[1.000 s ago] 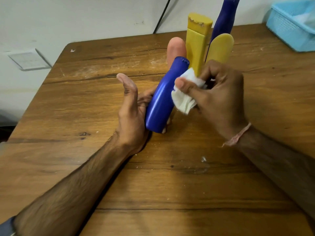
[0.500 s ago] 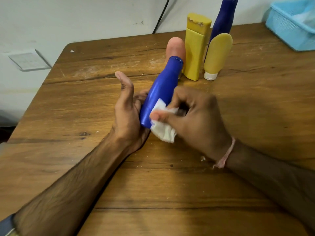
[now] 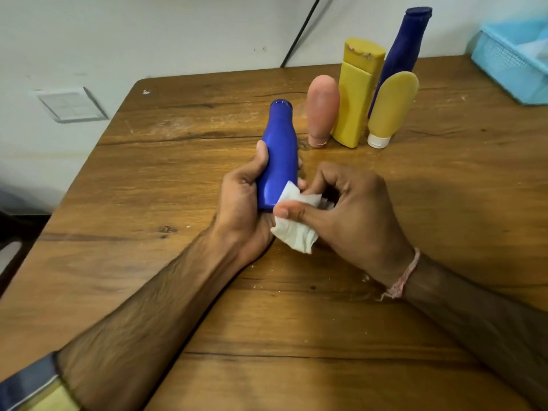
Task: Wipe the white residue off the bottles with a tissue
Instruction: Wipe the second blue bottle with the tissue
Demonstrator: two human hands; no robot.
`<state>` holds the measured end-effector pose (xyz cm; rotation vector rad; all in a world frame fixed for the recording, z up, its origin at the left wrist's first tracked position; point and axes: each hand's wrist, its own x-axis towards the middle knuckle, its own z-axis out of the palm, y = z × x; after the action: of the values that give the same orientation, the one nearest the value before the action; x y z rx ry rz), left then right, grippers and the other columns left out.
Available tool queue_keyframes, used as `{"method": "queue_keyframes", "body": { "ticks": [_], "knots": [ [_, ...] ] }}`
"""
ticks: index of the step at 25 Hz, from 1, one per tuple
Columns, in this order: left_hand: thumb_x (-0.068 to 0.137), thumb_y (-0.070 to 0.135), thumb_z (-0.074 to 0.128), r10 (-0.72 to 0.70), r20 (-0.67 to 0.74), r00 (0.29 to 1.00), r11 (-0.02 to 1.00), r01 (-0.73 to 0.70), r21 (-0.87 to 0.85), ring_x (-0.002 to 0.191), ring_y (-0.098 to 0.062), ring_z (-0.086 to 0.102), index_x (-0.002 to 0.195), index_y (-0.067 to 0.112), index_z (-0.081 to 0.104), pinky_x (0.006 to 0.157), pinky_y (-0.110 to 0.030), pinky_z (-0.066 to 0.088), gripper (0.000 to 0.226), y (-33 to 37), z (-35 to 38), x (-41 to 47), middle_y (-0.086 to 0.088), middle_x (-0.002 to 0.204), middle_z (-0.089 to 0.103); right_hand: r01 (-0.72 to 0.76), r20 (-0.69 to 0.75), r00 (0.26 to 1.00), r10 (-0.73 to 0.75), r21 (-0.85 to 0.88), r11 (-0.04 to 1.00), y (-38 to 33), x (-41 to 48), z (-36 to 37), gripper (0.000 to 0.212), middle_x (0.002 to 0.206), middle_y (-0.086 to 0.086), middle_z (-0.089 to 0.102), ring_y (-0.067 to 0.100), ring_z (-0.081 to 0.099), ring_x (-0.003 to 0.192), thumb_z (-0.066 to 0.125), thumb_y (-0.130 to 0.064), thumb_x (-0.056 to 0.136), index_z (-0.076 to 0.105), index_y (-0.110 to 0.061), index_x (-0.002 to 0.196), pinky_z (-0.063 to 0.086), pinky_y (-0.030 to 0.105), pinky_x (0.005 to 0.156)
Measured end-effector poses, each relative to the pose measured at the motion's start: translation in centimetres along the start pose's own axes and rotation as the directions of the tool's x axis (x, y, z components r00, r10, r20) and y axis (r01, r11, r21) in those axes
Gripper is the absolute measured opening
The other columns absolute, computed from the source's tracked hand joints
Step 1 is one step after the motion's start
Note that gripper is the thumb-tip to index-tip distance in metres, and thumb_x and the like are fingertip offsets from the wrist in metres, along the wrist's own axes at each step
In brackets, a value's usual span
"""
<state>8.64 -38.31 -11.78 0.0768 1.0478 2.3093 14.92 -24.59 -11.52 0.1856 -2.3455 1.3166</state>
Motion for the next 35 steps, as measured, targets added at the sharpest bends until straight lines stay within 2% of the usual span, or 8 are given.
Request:
{"method": "queue_keyframes", "body": {
  "ticks": [7, 11, 16, 21, 24, 26, 30, 35],
  "knots": [
    [0.107, 0.045, 0.039, -0.042, 0.062, 0.997, 0.988, 0.051, -0.146, 0.077, -0.022, 0.057, 0.107, 0.001, 0.06, 0.076, -0.039, 0.053, 0.049, 0.3, -0.3, 0.2, -0.014, 0.088, 0.059, 0.216, -0.111, 0.961, -0.252, -0.26, 0.941, -0.9, -0.1, 2.0, 0.034, 0.078, 0.003, 0.062, 0.019, 0.063, 0.072, 0.088, -0.025, 0.073, 0.058, -0.009, 0.079, 0.055, 0.031, 0.062],
    [0.107, 0.037, 0.04, 0.073, 0.069, 0.995, 0.983, -0.061, -0.174, 0.079, -0.024, 0.062, 0.121, -0.002, 0.06, 0.079, -0.039, 0.056, 0.046, 1.1, -0.8, 0.4, -0.013, 0.101, 0.066, 0.09, -0.076, 0.99, -0.119, -0.309, 0.947, -0.6, -0.8, -0.1, 0.024, 0.082, -0.013, 0.061, 0.003, 0.061, 0.074, 0.082, -0.028, 0.078, 0.061, -0.02, 0.086, 0.052, 0.017, 0.064],
    [0.108, 0.038, 0.032, 0.038, 0.118, 0.992, 0.985, -0.018, -0.17, 0.068, -0.018, 0.054, 0.132, -0.002, 0.057, 0.056, -0.026, 0.048, 0.053, 1.5, -0.9, 0.2, -0.009, 0.094, 0.064, -0.18, -0.072, 0.979, 0.192, 0.141, 0.973, -2.2, -1.0, -3.3, 0.028, 0.091, -0.01, 0.075, 0.007, 0.071, 0.085, 0.078, -0.043, 0.069, 0.071, -0.028, 0.091, 0.063, 0.032, 0.072],
    [0.106, 0.044, 0.039, 0.018, 0.166, 0.986, 0.992, 0.004, -0.13, 0.081, -0.024, 0.054, 0.124, -0.002, 0.066, 0.088, -0.037, 0.048, 0.057, 0.8, -0.7, -0.1, -0.012, 0.091, 0.058, -0.038, -0.01, 0.999, 0.038, 0.021, 0.999, -4.6, -1.3, 0.1, 0.028, 0.082, -0.013, 0.068, -0.003, 0.066, 0.076, 0.09, -0.02, 0.072, 0.065, -0.018, 0.084, 0.052, 0.012, 0.061],
    [0.107, 0.035, 0.033, 0.034, 0.141, 0.989, 0.998, -0.027, -0.051, 0.065, -0.022, 0.065, 0.105, 0.004, 0.076, 0.056, -0.03, 0.057, 0.053, 0.6, -0.3, -0.9, -0.013, 0.08, 0.067, -0.12, -0.097, 0.988, 0.123, 0.036, 0.992, -5.7, 1.4, 1.2, 0.028, 0.083, -0.012, 0.067, 0.003, 0.066, 0.072, 0.089, -0.025, 0.075, 0.061, -0.023, 0.08, 0.053, 0.015, 0.055],
    [0.105, 0.032, 0.03, 0.059, 0.13, 0.99, 0.998, -0.061, 0.013, 0.046, -0.017, 0.05, 0.101, 0.003, 0.069, 0.036, -0.022, 0.039, 0.049, 0.6, -0.2, -1.1, -0.01, 0.069, 0.058, -0.203, -0.222, 0.95, 0.22, 0.096, 0.974, -5.9, 4.5, 1.0, 0.029, 0.084, -0.01, 0.065, 0.007, 0.065, 0.072, 0.087, -0.028, 0.078, 0.058, -0.028, 0.078, 0.056, 0.019, 0.057],
    [0.106, 0.039, 0.03, 0.048, 0.215, 0.975, 0.999, -0.041, -0.034, 0.046, -0.014, 0.043, 0.137, -0.006, 0.048, 0.033, -0.021, 0.032, 0.058, 0.9, -0.8, -1.0, -0.008, 0.077, 0.049, -0.229, -0.37, 0.877, 0.306, 0.238, 0.944, -5.8, 8.8, -0.2, 0.026, 0.082, -0.001, 0.068, 0.028, 0.073, 0.075, 0.085, -0.027, 0.08, 0.06, -0.025, 0.081, 0.062, 0.042, 0.053],
    [0.097, 0.059, 0.049, 0.039, 0.303, 0.952, 0.993, -0.003, -0.119, 0.063, -0.02, 0.064, 0.118, 0.003, 0.065, 0.049, -0.029, 0.051, 0.062, 1.3, -0.9, -1.1, -0.014, 0.093, 0.063, -0.255, -0.107, 0.954, 0.279, 0.199, 0.946, -4.9, 3.7, 2.5, 0.029, 0.079, -0.004, 0.068, 0.015, 0.069, 0.072, 0.089, -0.027, 0.075, 0.061, -0.024, 0.078, 0.06, 0.035, 0.058]
  ]
}}
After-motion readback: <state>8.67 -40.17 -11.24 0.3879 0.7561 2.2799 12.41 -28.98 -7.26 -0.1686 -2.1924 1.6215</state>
